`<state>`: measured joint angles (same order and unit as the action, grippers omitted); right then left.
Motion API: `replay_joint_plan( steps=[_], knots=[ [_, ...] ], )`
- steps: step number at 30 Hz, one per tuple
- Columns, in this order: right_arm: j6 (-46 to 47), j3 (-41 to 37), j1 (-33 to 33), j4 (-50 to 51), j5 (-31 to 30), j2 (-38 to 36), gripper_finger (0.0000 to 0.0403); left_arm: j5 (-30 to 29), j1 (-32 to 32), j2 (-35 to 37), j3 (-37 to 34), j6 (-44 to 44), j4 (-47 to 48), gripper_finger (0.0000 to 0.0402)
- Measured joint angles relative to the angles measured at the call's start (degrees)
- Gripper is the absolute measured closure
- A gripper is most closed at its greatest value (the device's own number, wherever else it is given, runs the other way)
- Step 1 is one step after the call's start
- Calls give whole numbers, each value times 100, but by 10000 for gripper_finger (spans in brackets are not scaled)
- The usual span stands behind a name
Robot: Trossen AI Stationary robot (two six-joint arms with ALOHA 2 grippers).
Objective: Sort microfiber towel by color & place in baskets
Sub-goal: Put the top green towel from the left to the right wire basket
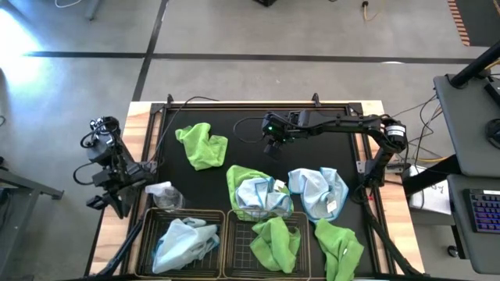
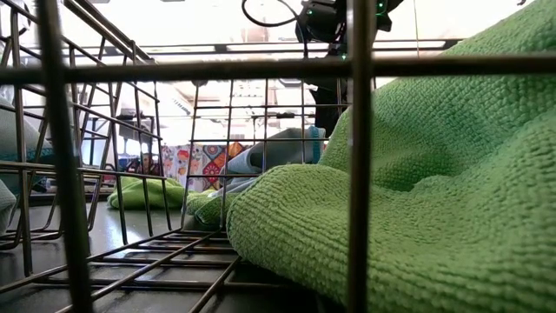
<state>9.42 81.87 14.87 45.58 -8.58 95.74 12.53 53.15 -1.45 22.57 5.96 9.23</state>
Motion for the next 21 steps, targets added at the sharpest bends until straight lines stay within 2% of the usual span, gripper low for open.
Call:
replay_joint_plan(
  steps=[6, 10, 21],
  knots=[
    [6, 0, 0, 0, 0, 0, 197, 0, -83, 35, 0, -2, 2, 363],
    [51, 0, 0, 13, 0, 0, 197, 0, -435, 82, 0, -2, 0, 363],
    [66, -2, -13, 85, 0, 0, 197, 0, -2532, 146, 0, -4, -11, 363]
  ],
)
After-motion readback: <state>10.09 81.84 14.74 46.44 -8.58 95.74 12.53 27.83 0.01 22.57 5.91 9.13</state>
